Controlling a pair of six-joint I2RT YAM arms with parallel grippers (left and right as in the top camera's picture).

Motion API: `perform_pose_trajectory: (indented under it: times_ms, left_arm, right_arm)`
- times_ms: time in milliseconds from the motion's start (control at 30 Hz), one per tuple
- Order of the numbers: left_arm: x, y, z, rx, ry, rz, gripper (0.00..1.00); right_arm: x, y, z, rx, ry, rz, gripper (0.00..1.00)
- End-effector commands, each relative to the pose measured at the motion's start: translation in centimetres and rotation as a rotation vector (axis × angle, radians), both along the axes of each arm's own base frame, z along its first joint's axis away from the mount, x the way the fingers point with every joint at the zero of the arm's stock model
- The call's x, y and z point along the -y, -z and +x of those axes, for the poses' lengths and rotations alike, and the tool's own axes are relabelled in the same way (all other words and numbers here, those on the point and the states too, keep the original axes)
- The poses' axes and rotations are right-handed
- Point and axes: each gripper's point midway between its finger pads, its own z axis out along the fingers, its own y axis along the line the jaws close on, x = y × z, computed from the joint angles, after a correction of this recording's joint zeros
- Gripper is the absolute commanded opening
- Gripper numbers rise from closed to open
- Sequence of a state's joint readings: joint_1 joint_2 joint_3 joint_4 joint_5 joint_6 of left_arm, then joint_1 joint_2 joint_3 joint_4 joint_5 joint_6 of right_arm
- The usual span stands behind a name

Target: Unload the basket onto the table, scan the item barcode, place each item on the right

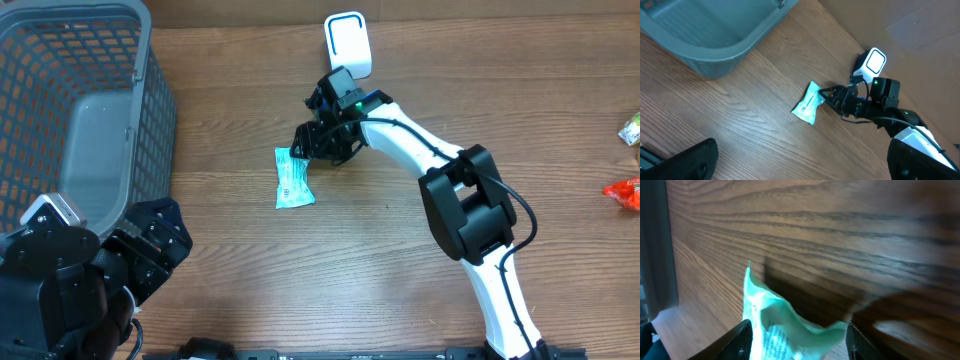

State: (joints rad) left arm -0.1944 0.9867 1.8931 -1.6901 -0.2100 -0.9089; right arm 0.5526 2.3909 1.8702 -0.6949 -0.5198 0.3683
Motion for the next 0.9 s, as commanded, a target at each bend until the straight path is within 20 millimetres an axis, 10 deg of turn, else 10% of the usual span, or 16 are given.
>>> perform_pose_trajectory:
  times_ms: [0,133,333,700,867]
  left_arm:
    - [-0.1,-0.1,0.0,0.003,0.003,0.010,1.00]
    - [-0.1,-0.1,0.0,0.003,0.003,0.010,1.00]
    - [-0.1,-0.1,0.0,0.003,0.003,0.010,0.99]
    - [-0.1,-0.1,0.0,0.003,0.003,0.010,1.00]
    - [-0.1,-0.1,0.0,0.003,0.003,0.010,0.99]
  right_arm:
    - [-0.2,-1.1,-0.2,0.023,0.022,-0.010,0.47]
    - [0.0,-1.0,0.1,0.039,0.031,-0.025,0.04]
    - [3.8,-3.1,3.0,0.114,0.091,-0.149,0.04]
    - [21.5,-14.4,7.3,0.419,0.445,-0.892,0.04]
    - [24.4,-14.2,6.7,0.437,0.481,-1.063,0.04]
